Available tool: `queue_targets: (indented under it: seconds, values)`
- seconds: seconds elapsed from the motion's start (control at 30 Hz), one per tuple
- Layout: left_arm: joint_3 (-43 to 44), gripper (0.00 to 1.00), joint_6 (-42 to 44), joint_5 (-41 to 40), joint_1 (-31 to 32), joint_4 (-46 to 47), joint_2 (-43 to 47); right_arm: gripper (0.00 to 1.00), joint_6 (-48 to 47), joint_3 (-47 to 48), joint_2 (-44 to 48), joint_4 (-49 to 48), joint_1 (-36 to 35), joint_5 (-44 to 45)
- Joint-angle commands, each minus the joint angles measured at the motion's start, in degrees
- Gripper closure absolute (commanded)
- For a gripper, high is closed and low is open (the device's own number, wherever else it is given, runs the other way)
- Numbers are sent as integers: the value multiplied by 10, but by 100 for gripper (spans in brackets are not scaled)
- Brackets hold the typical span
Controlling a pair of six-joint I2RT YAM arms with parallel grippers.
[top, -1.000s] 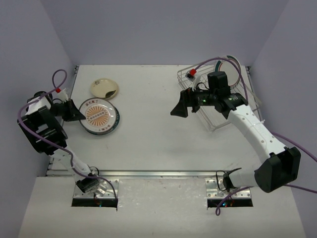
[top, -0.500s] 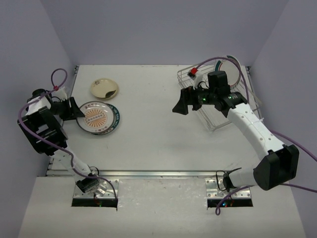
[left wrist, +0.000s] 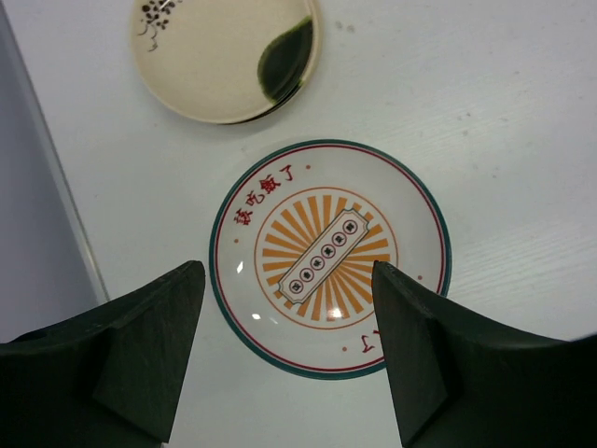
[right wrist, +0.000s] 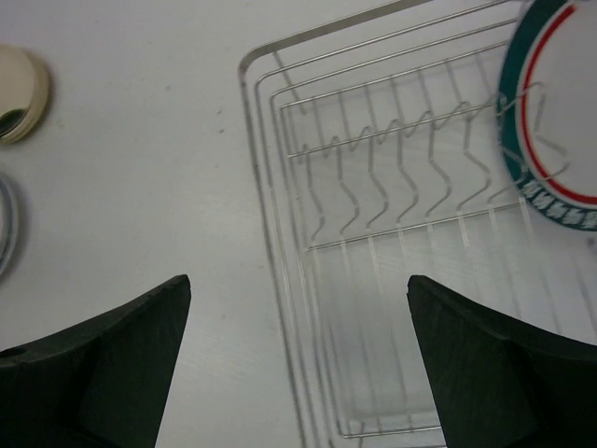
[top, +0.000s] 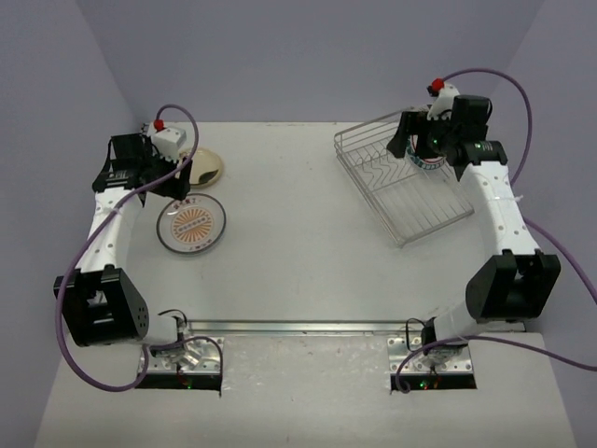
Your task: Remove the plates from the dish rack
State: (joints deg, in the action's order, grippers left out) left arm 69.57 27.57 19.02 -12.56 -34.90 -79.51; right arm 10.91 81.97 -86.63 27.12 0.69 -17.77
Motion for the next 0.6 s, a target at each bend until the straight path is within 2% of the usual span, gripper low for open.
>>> queue_targets:
  seconds: [0.0, 0.1, 0.3, 0.57]
  values:
    - [-20, 30, -1, -103, 44, 69, 52, 2, -67, 99, -69, -49, 51, 85]
    - [-43, 30, 5, -158, 117, 95, 91, 7, -104, 152, -124, -61, 74, 129]
    - [-88, 30, 22, -278, 247, 134, 120, 12, -167, 225, -209, -80, 93, 152]
    - [-89, 31, 3, -294, 295, 139, 110, 19, -204, 285, -295, -81, 108, 133]
